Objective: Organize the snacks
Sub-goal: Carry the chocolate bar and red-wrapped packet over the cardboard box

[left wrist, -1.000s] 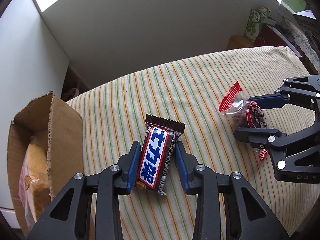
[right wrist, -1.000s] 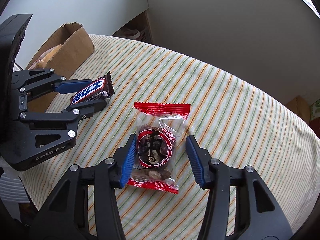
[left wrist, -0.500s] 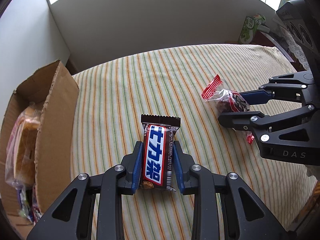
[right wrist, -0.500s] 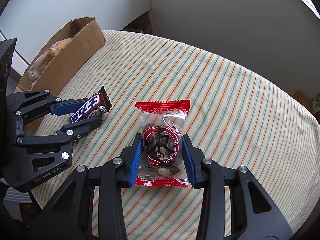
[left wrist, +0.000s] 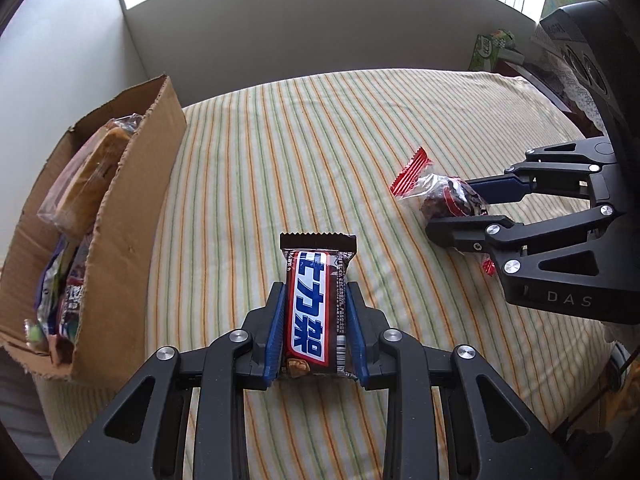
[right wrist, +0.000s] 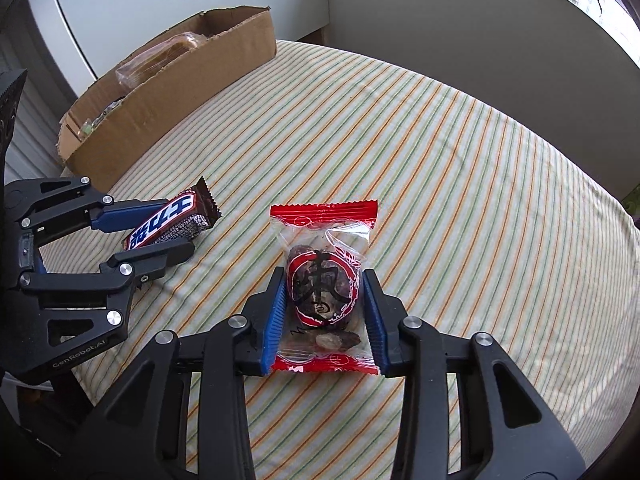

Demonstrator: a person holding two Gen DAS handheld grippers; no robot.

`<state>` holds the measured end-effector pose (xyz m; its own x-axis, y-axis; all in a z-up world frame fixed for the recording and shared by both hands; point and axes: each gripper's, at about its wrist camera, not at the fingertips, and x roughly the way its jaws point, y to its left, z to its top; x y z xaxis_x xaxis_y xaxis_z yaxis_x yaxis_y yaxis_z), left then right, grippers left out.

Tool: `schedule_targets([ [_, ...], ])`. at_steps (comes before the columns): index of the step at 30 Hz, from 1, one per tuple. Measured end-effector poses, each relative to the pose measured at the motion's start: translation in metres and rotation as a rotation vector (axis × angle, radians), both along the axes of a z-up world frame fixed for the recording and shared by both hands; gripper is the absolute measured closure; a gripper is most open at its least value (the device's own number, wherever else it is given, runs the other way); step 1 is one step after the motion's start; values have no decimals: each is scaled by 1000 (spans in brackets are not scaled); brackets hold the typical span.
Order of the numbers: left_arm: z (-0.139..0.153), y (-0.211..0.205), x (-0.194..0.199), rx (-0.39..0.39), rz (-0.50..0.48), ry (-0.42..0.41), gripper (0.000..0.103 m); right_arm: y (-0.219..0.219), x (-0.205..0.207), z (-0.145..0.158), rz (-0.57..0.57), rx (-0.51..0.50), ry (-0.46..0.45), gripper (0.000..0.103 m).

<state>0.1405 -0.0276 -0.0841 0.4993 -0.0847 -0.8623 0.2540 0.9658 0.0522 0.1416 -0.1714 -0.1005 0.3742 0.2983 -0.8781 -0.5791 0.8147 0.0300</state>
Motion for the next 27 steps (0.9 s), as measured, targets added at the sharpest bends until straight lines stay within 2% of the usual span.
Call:
schedule_targets([
  [6,10,19,-18,-16,36,-27,76,10,-12,5,6,22,4,66],
  [13,27,36,-31,-54,66,-71,76,29,-25,26,37,38,-29,66],
  [22,61,87,-42,-102,147,-150,76,62,-22,66,95,83,-79,66],
  [27,74,121,-38,-93,213,-184,76,83,-5,80,124,98,-91,66],
])
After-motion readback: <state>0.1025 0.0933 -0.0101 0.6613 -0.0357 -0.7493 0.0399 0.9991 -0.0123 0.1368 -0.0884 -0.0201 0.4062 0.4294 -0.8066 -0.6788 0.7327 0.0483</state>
